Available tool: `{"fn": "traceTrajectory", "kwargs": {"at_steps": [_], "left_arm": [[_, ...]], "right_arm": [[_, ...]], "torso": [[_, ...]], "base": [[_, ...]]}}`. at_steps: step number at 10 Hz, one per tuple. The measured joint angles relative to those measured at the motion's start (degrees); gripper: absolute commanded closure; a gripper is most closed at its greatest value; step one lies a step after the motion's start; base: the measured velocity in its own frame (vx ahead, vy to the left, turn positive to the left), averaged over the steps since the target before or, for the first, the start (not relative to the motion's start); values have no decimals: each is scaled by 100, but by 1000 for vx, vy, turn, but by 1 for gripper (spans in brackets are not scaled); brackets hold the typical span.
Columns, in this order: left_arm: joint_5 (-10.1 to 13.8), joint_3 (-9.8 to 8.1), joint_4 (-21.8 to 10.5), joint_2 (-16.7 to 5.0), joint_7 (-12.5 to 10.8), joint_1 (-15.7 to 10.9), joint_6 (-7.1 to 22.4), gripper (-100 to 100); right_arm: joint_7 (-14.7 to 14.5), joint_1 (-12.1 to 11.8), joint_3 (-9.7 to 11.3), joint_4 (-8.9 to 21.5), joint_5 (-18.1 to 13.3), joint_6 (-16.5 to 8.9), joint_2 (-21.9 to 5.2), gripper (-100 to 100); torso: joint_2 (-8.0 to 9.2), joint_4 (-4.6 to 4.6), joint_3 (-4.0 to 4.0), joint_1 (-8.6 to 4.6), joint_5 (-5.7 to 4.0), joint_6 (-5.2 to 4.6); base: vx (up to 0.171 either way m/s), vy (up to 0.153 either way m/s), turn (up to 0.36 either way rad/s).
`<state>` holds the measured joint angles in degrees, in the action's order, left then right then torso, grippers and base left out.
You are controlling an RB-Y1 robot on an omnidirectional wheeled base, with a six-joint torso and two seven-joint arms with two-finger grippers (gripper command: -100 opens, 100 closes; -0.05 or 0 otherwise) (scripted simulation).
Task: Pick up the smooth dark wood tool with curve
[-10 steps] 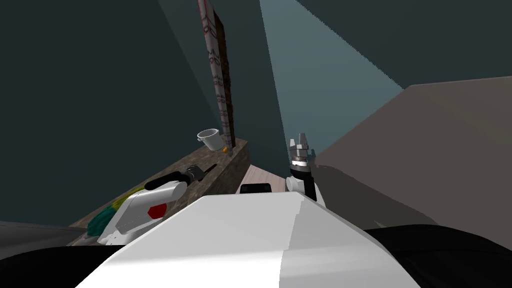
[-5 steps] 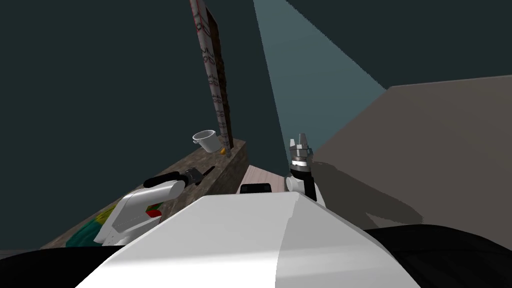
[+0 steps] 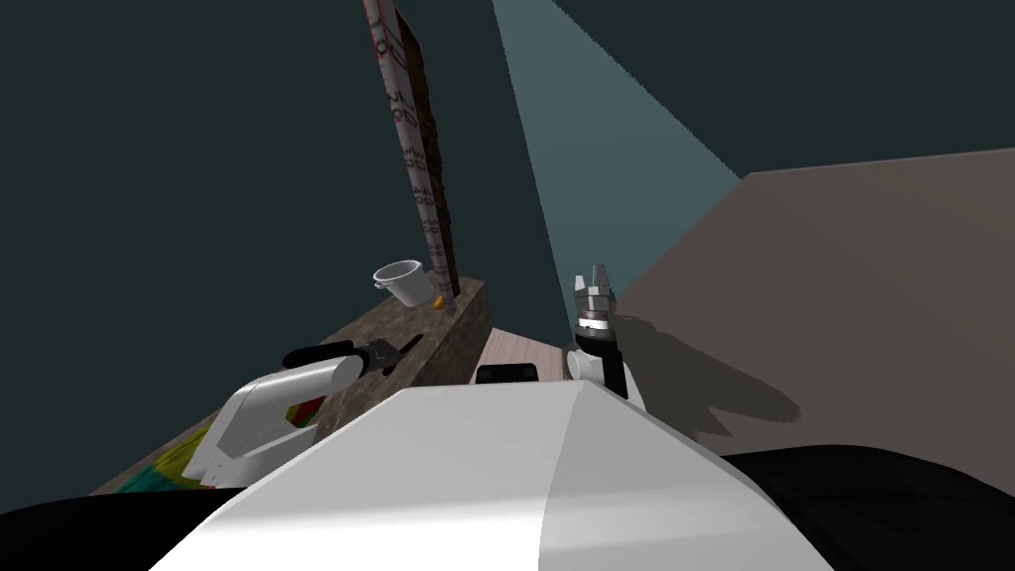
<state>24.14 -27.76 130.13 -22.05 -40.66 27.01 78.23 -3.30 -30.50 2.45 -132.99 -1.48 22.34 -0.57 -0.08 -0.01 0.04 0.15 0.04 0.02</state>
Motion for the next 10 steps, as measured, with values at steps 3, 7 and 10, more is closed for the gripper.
{"fn": "traceTrajectory", "kwargs": {"at_steps": [3, 7, 10], "left_arm": [[47, -103, -15, 13, -155, -66, 417, -100], [124, -280, -122, 34, -417, -222, 1045, -100], [146, -365, -218, 58, -591, -344, 1494, -100]], "right_arm": [[0, 0, 0, 0, 0, 0, 0, 0], [0, 0, 0, 0, 0, 0, 0, 0], [0, -1, -1, 0, 0, 0, 0, 0]], "torso": [[3, 1, -2, -6, -1, 0], [0, 0, 0, 0, 0, 1], [1, 0, -1, -1, 0, 5]], "base": [[0, 22, -85], [6, 36, -117], [2, 35, -117]]}}
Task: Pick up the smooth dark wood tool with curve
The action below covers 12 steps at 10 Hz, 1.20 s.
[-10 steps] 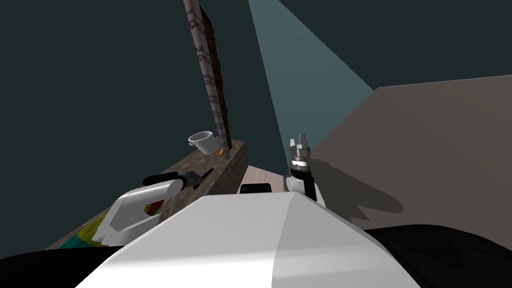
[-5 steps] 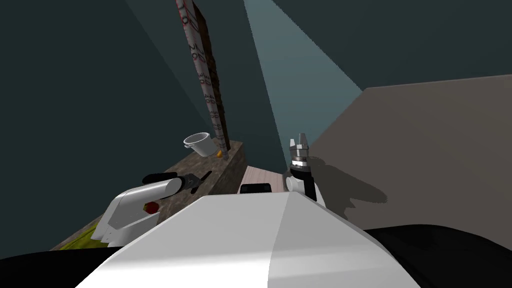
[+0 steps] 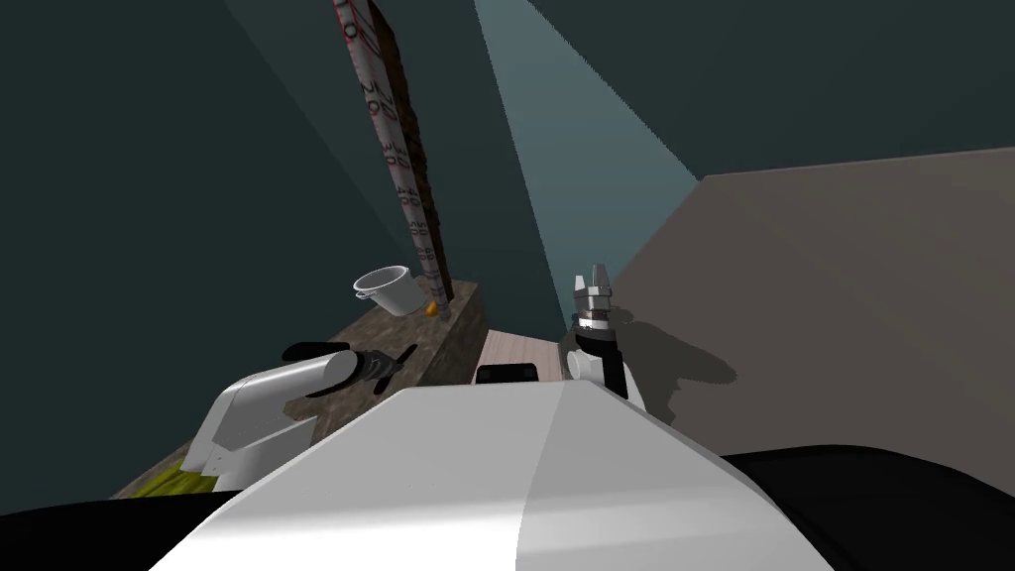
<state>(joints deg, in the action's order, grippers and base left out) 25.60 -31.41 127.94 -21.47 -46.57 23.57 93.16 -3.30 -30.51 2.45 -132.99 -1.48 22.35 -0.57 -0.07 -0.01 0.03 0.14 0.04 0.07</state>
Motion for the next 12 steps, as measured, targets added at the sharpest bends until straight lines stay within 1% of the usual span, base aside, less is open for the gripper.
{"fn": "traceTrajectory", "kwargs": {"at_steps": [3, 6, 8, 10, 12], "left_arm": [[64, -134, -51, 25, -172, -107, 473, -100], [70, -190, -127, 44, -322, -230, 882, -100], [102, -258, -157, 62, -394, -274, 1145, -100], [120, -319, -210, 76, -499, -374, 1481, -100], [136, -364, -247, 91, -549, -409, 1746, -100]], "right_arm": [[0, 0, 0, 0, 0, 0, 0, 0], [0, 0, 0, 0, 0, 0, 0, 0], [0, 0, 0, 0, 0, 0, 0, 0], [0, 0, 0, 0, 0, 0, 0, 0], [0, 0, 0, 0, 0, 0, 0, 0]], "torso": [[-2, 0, 1, -1, 0, -2], [-2, -1, 1, -2, 0, 0], [0, 0, 0, -4, -1, 1], [-2, -1, 1, 1, 0, -1], [0, 0, 0, -4, -1, 1]], "base": [[6, 31, -74], [6, 33, -89], [2, 29, -62], [7, 37, -87], [0, 27, -51]]}}
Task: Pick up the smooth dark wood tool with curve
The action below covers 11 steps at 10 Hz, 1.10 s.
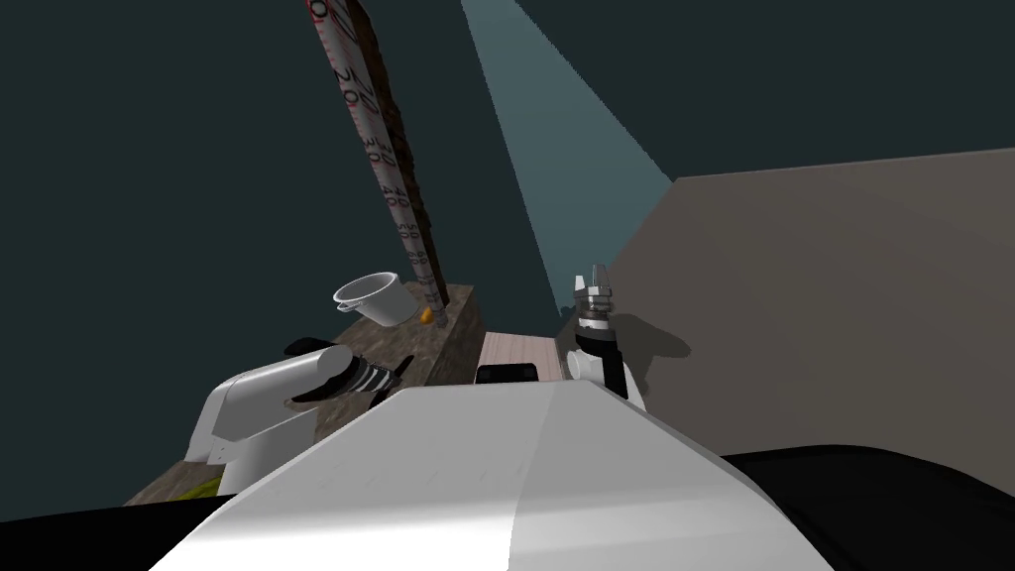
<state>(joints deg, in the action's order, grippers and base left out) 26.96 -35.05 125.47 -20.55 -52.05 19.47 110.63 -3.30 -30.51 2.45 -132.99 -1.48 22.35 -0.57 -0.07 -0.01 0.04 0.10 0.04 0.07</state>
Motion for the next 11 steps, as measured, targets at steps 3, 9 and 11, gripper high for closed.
{"fn": "traceTrajectory", "kwargs": {"at_steps": [3, 9, 11], "left_arm": [[2, -26, 2, 28, -69, -39, 348, 0], [-163, 91, -482, 69, 114, -85, -115, 100], [-163, 90, -477, 68, 112, -85, -112, 100]], "right_arm": [[0, 0, 0, 0, 0, 0, 0, 0], [0, 0, 0, 0, 0, 0, 0, 0], [0, 0, 0, 0, 0, 0, 0, 0]], "torso": [[1, 0, 0, -6, -1, 1], [3, 1, -2, -14, -4, 1], [0, -1, 1, -5, 1, 0]], "base": [[1, 11, -14], [-6, -9, 7], [0, 0, 0]]}}
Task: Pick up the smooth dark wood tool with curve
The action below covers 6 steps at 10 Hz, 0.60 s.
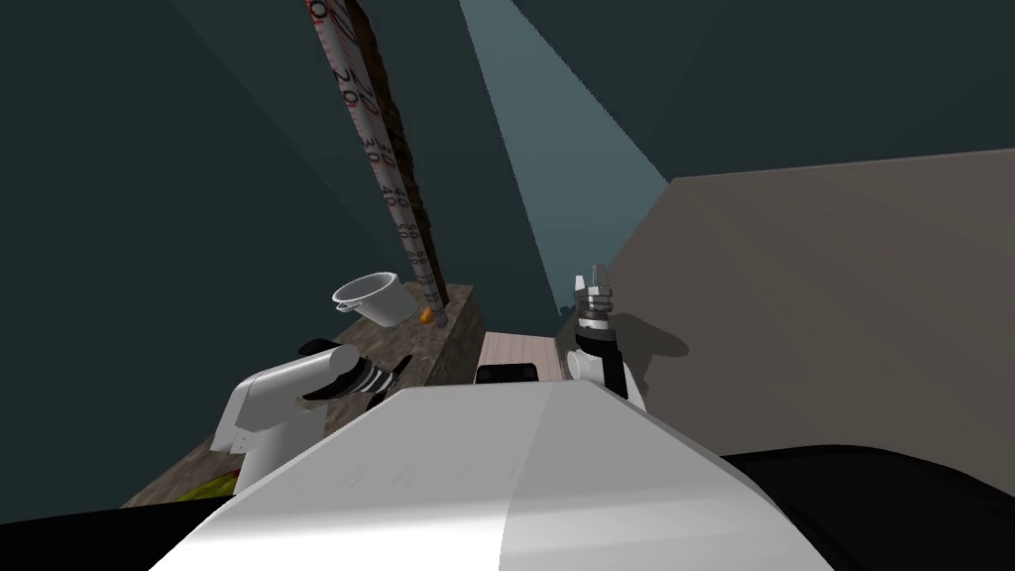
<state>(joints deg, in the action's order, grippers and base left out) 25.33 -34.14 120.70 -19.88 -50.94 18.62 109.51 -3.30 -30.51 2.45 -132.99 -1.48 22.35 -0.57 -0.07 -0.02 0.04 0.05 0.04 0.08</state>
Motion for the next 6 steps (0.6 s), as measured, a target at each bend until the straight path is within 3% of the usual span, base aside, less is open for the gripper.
{"fn": "traceTrajectory", "kwargs": {"at_steps": [2, 3, 4, 6], "left_arm": [[-2, -2, 2, -3, 1, -1, -4, 100], [-3, -2, 3, -4, 1, -1, -5, 0], [-3, -2, 3, -4, 1, -1, -6, 100], [58, -37, 212, -7, -77, 20, 178, 100]], "right_arm": [[0, 0, 0, 0, 0, 0, 0, 0], [0, 0, 0, 0, 0, 0, 0, 0], [0, 0, 0, 0, 0, 0, 0, 0], [0, 0, 0, 0, 0, 0, 0, 0]], "torso": [[-1, -1, 1, 3, 3, 0], [-2, -1, 1, 4, 4, 0], [-2, -1, 2, 4, 4, 0], [-5, -1, 3, 8, 4, -1]], "base": [[0, 0, 0], [0, 0, 0], [7, 10, -13], [10, 14, -12]]}}
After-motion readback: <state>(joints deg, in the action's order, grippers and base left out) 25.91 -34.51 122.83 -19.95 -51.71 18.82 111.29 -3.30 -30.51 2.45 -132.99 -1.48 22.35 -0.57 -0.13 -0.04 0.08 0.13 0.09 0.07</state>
